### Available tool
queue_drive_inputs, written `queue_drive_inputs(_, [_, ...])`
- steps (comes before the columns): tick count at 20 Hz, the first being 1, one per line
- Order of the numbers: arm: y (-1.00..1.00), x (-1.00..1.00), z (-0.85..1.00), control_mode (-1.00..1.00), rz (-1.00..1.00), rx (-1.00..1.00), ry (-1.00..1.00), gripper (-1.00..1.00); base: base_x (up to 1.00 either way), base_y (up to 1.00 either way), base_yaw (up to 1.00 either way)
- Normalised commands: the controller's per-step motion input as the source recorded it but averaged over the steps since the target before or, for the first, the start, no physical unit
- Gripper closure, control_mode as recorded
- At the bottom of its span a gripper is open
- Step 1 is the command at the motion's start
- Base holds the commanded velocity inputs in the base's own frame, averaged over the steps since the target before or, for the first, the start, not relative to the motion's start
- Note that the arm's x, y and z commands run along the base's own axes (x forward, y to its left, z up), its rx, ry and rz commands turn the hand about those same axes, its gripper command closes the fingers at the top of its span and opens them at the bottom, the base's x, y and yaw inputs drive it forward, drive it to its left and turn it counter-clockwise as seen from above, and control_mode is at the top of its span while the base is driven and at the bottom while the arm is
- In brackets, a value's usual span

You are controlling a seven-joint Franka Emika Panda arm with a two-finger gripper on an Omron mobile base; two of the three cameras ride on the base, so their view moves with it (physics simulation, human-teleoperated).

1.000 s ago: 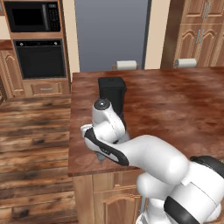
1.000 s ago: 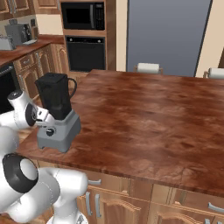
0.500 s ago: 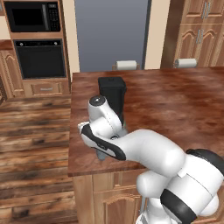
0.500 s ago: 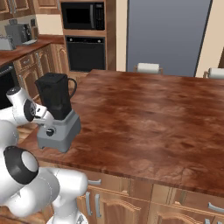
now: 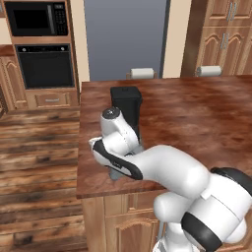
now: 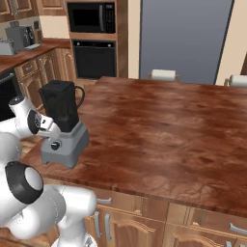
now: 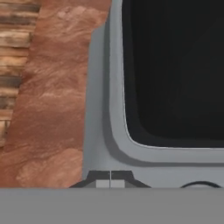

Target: Grab the limes from the fridge, place them in the blender, close the lid, and turn on the blender to create a marinade.

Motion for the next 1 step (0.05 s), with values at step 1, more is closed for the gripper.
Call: queue_drive_inputs(1, [-0.06,0.00,0.00,-1.00,0.00,0.00,0.00,1.00,0.00,0.00,0.00])
